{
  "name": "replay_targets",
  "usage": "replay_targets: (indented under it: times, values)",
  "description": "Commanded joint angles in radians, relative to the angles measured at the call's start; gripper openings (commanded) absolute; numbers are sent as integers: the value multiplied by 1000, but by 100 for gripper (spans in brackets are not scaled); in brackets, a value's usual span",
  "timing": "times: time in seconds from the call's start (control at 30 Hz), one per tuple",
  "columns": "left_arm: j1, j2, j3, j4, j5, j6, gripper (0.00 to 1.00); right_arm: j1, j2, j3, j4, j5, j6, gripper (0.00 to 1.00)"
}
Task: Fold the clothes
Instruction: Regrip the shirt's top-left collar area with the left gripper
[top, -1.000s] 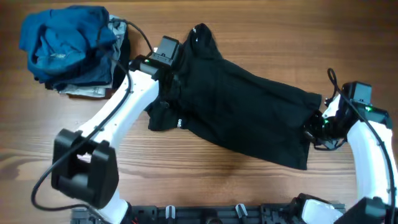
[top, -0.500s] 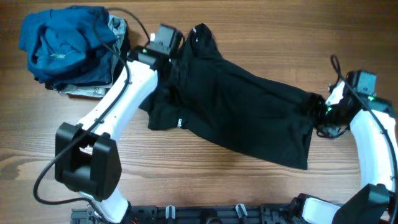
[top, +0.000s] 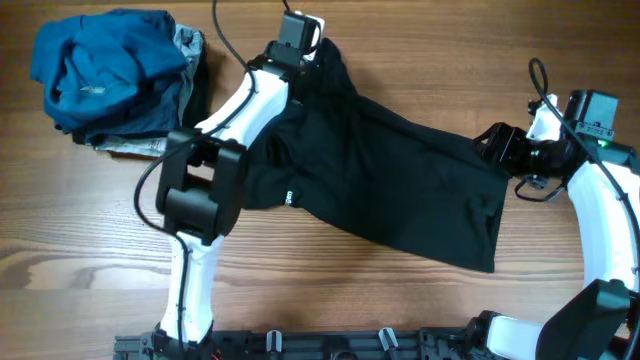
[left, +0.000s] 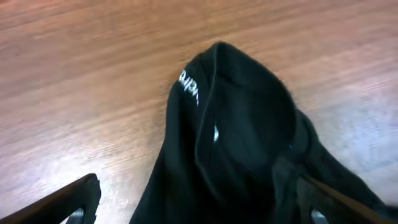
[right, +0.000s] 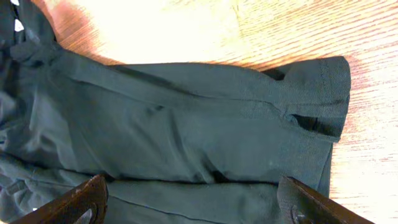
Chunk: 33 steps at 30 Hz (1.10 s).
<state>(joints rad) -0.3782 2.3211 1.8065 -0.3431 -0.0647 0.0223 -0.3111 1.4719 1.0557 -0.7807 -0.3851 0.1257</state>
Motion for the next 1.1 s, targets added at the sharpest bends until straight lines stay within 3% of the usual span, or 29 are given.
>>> replay_targets:
  times: [0.0, 0.07, 0.13, 0.3, 0.33, 0.4, 0.47, 0.6, 0.73, 0.9, 1.07]
  values:
    - [7, 34, 45, 43, 24, 31, 100, 0, 10, 18, 2, -19, -17, 88]
    - [3, 42, 45, 58, 24, 30, 97, 0, 10, 18, 2, -19, -10, 87]
    - [-6, 53, 45, 67, 36, 30, 86, 0, 10, 18, -4, -19, 6, 87]
    - [-11, 108, 45, 66, 38, 26, 74, 0, 10, 18, -13, -16, 8, 84]
    - [-11, 108, 45, 71, 38, 26, 68, 0, 10, 18, -13, -16, 8, 84]
    - [-11, 108, 45, 73, 38, 14, 34, 0, 10, 18, -13, -16, 9, 83]
    - [-11, 108, 45, 79, 37, -8, 20, 0, 10, 18, -13, -16, 9, 83]
    - [-11, 92, 68, 80, -57, -8, 4, 0, 10, 18, 5, -15, 8, 82]
    - [-11, -20, 82, 62, -116, -8, 4, 0, 39, 18, 132, 76, 14, 66]
    - [-11, -47, 82, 15, -116, -17, 4, 0, 217, 18, 257, 153, 13, 65]
    - [-6, -47, 82, 13, -115, -57, 4, 0, 266, 18, 208, 238, 86, 60]
